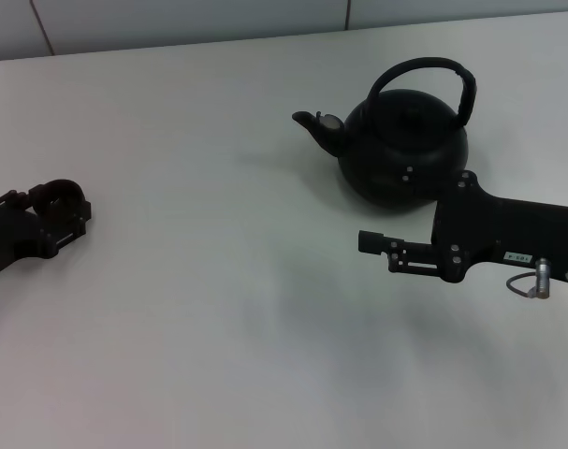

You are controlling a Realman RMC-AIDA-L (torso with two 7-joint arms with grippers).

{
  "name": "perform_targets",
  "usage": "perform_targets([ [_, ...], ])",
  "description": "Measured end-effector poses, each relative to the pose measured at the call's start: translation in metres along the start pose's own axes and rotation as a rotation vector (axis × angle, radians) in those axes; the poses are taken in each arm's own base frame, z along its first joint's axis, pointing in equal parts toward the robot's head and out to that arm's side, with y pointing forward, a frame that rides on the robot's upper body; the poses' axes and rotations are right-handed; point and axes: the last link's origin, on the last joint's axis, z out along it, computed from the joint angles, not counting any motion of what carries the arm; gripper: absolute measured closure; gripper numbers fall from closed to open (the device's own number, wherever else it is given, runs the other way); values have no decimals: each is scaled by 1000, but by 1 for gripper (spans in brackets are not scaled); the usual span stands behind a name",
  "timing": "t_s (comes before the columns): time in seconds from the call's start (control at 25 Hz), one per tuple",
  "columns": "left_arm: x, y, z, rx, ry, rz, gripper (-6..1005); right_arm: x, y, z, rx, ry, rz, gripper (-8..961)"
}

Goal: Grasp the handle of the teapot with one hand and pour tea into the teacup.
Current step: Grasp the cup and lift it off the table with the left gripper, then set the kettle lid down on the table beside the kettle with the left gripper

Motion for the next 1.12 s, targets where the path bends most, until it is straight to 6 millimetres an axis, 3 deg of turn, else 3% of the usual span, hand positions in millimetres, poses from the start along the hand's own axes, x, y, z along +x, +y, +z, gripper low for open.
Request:
perform_targets([
  [0.36, 8, 11, 6, -69, 15, 33, 311, 2, 0, 0, 11, 6, 5, 259],
  [0.84, 36, 44, 18, -277, 122, 62, 311, 7, 6, -4, 16, 3, 27, 260],
  [1.12, 38, 61, 24, -359, 115, 69, 311, 9, 9, -4, 10, 5, 30, 260],
])
